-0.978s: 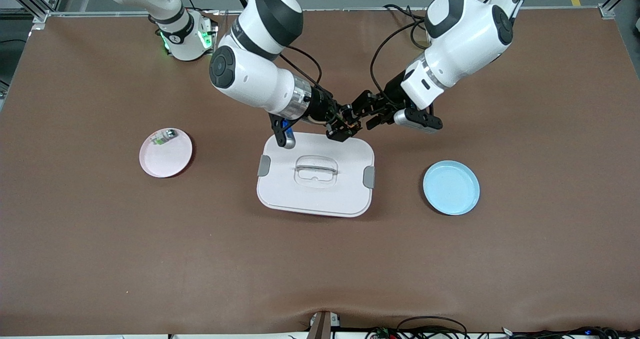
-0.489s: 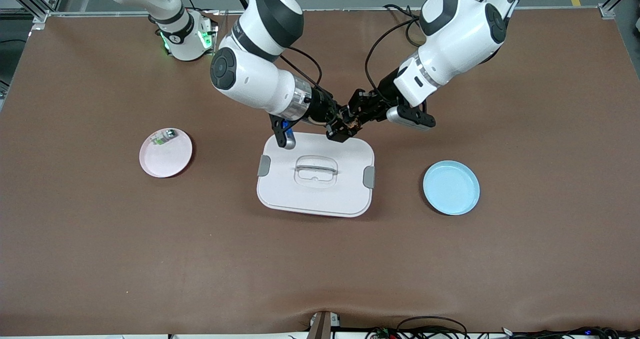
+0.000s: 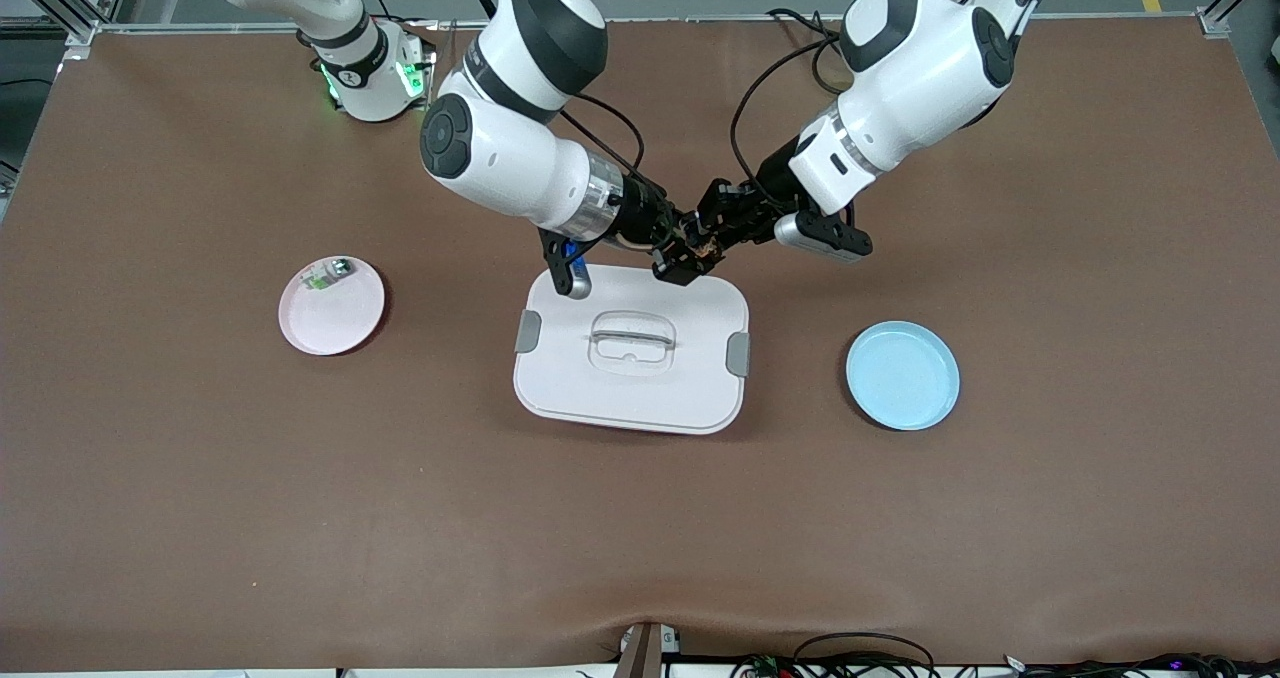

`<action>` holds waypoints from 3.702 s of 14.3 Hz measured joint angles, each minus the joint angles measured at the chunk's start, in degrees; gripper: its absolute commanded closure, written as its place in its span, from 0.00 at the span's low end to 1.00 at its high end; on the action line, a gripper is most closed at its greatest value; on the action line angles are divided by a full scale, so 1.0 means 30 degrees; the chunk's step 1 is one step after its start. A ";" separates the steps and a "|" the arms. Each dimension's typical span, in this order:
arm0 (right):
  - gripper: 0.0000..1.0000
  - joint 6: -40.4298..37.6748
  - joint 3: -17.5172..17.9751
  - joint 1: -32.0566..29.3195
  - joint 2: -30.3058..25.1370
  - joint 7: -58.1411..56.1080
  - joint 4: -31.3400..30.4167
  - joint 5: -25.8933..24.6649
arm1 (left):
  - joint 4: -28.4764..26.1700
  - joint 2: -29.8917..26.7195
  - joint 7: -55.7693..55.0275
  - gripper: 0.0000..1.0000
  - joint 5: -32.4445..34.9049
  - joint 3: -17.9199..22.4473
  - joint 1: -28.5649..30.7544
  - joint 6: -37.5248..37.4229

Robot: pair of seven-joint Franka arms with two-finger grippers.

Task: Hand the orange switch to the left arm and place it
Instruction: 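Open the right gripper and release the switch to the left gripper, then carry the switch to the blue plate while the right gripper withdraws, then lower the switch onto the blue plate and open the left gripper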

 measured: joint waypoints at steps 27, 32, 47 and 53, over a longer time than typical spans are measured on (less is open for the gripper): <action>0.00 -0.5608 -0.0553 -0.2895 -0.3743 -1.0458 -0.2204 -0.3886 | 0.1510 0.3370 1.6604 1.00 1.4857 0.0274 0.7974 -0.7271; 0.00 -0.8105 -0.0611 -0.5058 -0.5112 -1.5820 -0.3408 -0.6222 | 0.1479 0.5948 1.9035 1.00 1.8888 0.0185 0.8028 -0.4511; 0.00 -0.9611 -0.0644 -1.0090 -0.6992 -2.6333 -0.4802 -1.0908 | 0.1276 1.0210 2.3724 1.00 2.2380 0.0131 0.7520 -0.0732; 0.00 -0.9822 -0.0638 -1.1867 -0.7243 -2.7546 -0.5319 -1.1742 | 0.1324 1.0429 2.3713 0.00 2.2507 0.0134 0.7451 -0.0688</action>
